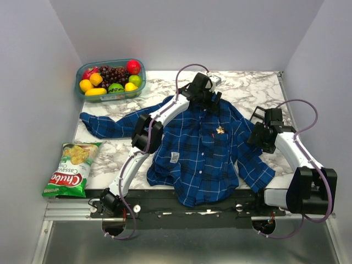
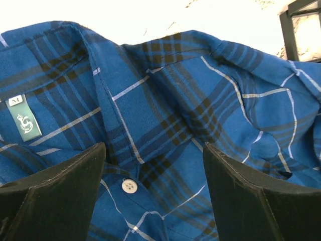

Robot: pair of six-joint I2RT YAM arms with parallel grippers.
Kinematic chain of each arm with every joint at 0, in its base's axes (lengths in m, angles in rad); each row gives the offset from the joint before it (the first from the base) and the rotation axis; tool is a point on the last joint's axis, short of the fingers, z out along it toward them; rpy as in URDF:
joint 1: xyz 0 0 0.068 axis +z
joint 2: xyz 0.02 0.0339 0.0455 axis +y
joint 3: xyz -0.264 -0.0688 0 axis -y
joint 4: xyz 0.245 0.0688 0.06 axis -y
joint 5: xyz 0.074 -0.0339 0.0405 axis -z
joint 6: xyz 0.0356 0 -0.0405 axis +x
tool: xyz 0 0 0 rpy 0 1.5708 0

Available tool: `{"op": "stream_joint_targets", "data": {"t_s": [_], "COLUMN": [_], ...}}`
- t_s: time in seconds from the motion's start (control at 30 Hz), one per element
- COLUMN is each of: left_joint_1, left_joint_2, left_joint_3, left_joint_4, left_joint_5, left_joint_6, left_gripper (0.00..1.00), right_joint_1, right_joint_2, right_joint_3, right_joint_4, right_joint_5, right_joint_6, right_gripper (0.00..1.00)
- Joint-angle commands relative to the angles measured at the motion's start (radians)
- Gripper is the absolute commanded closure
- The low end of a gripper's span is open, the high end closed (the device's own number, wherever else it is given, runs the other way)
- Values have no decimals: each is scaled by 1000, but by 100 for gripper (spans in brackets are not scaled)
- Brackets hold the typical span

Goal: Pin the brooch onto the clothing
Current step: Smooth out the clothing with brooches at the center of the board.

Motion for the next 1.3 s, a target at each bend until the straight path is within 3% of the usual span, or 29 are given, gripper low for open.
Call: {"op": "stream_joint_targets", "data": {"t_s": [0.0, 0.2, 0.5, 0.63, 0.67, 0.73, 0.77, 0.8, 0.83, 0.9, 0.97, 1.1, 1.13, 1.23, 1.27], "left_joint_1": [5, 5, 5, 5, 6, 6, 9, 14, 17, 40, 60, 140, 150, 192, 200], "left_joint_2": [21, 53, 100, 122, 125, 127, 124, 122, 111, 85, 61, 15, 9, -13, -19], "left_joint_3": [-7, -13, 35, 33, 32, 22, 10, 4, -5, -39, -80, -114, -116, -134, -149], "left_joint_4": [21, 68, 65, 54, 54, 61, 67, 85, 96, 134, 166, 214, 215, 219, 220], "left_joint_5": [0, 44, 50, 55, 61, 72, 75, 84, 89, 96, 104, 149, 162, 195, 202], "left_joint_6": [-4, -41, -107, -157, -162, -176, -196, -208, -220, -262, -286, -341, -348, -346, -340], "left_gripper": [13, 20, 15, 17, 21, 39, 50, 68, 75, 94, 100, 100, 100, 100, 100], "right_joint_1": [-5, -28, -74, -74, -76, -76, -74, -76, -77, -76, -76, -76, -76, -77, -76], "right_joint_2": [-34, -5, 62, 79, 82, 94, 101, 108, 123, 134, 153, 180, 185, 197, 199], "right_joint_3": [-3, -4, -12, -23, -26, -34, -38, -38, -37, -35, -32, -20, -17, 11, 20], "right_joint_4": [1, -2, 29, 46, 50, 54, 58, 60, 60, 70, 78, 80, 80, 64, 54], "right_joint_5": [-39, -17, -48, -77, -77, -80, -83, -85, -94, -102, -103, -96, -85, -53, -42], "right_joint_6": [3, 6, 9, 23, 26, 26, 26, 26, 28, 29, 34, 28, 23, 15, 9], "right_gripper": [23, 22, 22, 23, 22, 23, 23, 24, 25, 32, 41, 69, 81, 99, 99]}}
